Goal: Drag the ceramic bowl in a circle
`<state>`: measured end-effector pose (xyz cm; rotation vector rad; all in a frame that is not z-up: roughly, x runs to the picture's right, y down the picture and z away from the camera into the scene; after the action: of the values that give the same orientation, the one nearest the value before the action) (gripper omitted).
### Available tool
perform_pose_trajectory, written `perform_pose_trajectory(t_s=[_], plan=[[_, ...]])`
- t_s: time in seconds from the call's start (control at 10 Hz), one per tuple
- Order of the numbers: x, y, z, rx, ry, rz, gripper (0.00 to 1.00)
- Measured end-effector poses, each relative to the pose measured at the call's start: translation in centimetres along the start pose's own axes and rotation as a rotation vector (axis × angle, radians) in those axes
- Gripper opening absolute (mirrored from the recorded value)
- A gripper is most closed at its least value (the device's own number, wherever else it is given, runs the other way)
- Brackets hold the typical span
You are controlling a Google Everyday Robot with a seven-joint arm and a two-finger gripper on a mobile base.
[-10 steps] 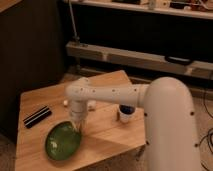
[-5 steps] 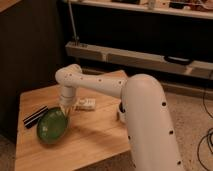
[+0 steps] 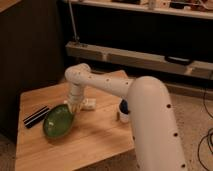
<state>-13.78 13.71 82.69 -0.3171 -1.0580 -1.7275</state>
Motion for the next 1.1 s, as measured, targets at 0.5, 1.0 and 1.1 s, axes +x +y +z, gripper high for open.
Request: perform_pose_trajectory(t_s=[0.5, 1.0, 1.1], plan=[[-8.7, 8.1, -3.4, 0.069, 0.124, 0.131, 0.00], [-15.9, 11.1, 1.0, 0.084, 0.020, 0.115, 0.00], [-16.1, 10.5, 1.8, 0.080, 0.006, 0.087, 0.00]])
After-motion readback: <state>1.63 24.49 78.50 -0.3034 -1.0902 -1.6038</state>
